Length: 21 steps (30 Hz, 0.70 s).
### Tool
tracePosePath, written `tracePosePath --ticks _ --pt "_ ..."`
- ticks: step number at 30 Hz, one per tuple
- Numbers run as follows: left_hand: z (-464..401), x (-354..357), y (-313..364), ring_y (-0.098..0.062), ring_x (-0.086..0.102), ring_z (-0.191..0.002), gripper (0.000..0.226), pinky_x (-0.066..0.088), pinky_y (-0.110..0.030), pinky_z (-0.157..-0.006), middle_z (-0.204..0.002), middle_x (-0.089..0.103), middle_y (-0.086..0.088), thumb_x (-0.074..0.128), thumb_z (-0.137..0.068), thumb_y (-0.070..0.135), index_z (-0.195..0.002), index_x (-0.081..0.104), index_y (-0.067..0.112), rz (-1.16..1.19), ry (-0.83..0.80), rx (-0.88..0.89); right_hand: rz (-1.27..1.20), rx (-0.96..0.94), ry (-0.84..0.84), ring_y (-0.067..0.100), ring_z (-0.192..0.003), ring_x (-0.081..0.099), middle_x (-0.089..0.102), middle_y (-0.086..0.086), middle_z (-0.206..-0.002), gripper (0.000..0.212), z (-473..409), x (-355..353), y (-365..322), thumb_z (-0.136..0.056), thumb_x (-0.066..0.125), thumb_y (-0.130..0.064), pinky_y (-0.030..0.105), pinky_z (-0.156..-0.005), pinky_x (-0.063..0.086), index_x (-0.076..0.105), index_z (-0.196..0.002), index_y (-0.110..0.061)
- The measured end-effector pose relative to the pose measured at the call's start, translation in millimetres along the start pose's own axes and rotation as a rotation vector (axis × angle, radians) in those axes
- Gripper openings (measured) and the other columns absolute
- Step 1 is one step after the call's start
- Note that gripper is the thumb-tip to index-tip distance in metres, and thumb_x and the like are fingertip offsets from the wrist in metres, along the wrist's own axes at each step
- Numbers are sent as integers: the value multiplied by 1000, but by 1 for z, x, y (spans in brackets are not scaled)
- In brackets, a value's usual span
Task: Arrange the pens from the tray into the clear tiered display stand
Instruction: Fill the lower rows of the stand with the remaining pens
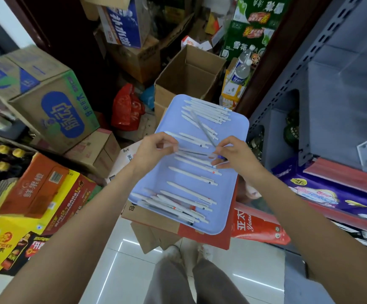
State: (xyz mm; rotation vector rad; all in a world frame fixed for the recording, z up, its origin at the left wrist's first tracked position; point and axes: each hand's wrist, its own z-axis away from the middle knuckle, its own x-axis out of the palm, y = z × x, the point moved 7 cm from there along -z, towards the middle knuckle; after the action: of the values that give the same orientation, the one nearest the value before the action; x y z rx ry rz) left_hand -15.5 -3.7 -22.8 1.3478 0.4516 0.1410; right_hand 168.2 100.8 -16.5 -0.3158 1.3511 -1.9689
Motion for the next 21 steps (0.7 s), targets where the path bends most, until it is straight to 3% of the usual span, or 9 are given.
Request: tracePosePath --ticks 3,6,9,11,14,17,21 --pt "-1 1 11 -8 62 -76 18 45 -19 -77 -80 68 3 66 -83 3 -89 64 20 257 68 -92 -81 -40 3 13 -56 65 58 16 -79 10 19 -6 -24 -92 54 -2 20 -56 56 53 -83 -6" --pt "-6 14 38 -3 61 -63 15 48 -13 -68 -71 67 6 60 -87 -1 -90 62 14 572 143 -134 -77 -97 22 9 -59 64 55 10 -75 2 37 -14 -43 -92 55 -3 19 -59 55 55 -90 -4" --pt "-12 37 73 -2 60 -67 9 50 -10 -68 -70 66 6 54 -91 3 -88 61 7 771 151 -115 -138 -139 87 9 -72 67 59 9 -82 2 54 -30 -55 -94 53 -4 25 -68 58 54 -94 -5" --pt "-12 59 96 -3 59 -78 14 50 -11 -71 -82 66 3 51 -95 11 -90 64 8 726 75 -97 -175 -170 154 12 -74 67 62 11 -86 4 65 -42 -61 -94 52 -2 25 -68 58 53 -91 -5" --pt "-5 96 134 -7 63 -88 22 50 -18 -80 -96 69 2 46 -97 22 -94 66 16 481 -76 -25 -204 -237 216 13 -69 67 63 11 -79 5 84 -64 -70 -93 52 0 21 -60 56 51 -89 -3" --pt "4 125 178 -11 68 -83 23 54 -25 -80 -87 70 1 45 -98 23 -89 65 15 411 -66 87 -120 -309 217 15 -65 64 64 6 -71 7 109 -96 -80 -91 56 -3 21 -60 54 51 -85 -3" --pt "18 183 241 -8 65 -65 24 56 -23 -66 -68 62 -1 44 -98 18 -83 61 12 223 -121 286 213 -482 395 11 -74 59 62 -7 -75 18 152 -169 -98 -87 63 -19 24 -71 45 55 -73 -24"
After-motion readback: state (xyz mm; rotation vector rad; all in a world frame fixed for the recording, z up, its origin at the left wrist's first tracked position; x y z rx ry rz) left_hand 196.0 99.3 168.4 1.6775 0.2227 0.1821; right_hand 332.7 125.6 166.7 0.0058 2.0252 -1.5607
